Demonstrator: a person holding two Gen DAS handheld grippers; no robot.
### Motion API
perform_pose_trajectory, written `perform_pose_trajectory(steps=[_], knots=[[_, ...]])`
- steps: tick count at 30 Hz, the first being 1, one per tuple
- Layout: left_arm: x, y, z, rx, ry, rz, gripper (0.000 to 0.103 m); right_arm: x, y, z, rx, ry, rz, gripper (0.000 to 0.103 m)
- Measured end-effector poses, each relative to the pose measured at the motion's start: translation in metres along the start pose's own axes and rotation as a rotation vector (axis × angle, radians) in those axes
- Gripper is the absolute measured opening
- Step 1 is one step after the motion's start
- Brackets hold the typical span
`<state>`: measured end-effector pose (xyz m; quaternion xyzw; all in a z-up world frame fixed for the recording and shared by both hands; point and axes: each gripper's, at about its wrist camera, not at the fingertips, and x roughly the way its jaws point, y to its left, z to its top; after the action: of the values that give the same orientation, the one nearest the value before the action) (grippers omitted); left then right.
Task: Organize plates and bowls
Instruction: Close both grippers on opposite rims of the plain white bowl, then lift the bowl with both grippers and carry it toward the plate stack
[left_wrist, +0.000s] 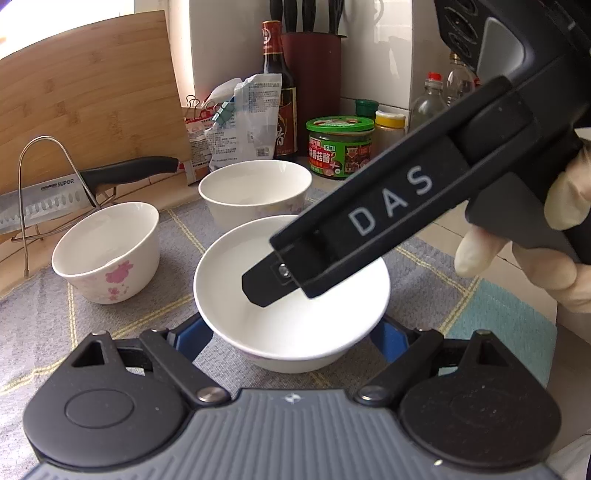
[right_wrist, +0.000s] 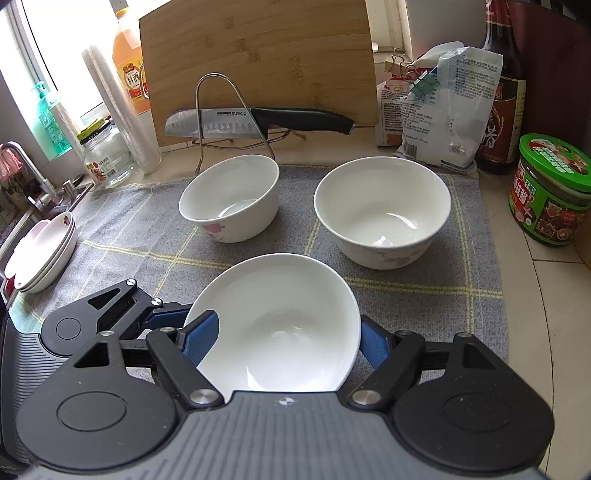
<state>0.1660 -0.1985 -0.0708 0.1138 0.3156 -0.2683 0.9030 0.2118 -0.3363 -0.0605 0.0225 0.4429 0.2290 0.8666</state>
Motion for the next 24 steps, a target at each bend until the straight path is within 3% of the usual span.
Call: perform_pose_trajectory(steps=[12, 24], knots=[[-0.031, 0.013, -0.009, -0.009, 0.033, 0.026, 0.091, -0.002, 0.035, 0.004, -0.035, 0.015, 0.020, 0.084], [-0.071, 0.048, -0.033, -0.040, 0.031, 0.087, 0.091, 0.011, 0.095, 0.012, -0.082, 0.015, 0.067, 0.085]])
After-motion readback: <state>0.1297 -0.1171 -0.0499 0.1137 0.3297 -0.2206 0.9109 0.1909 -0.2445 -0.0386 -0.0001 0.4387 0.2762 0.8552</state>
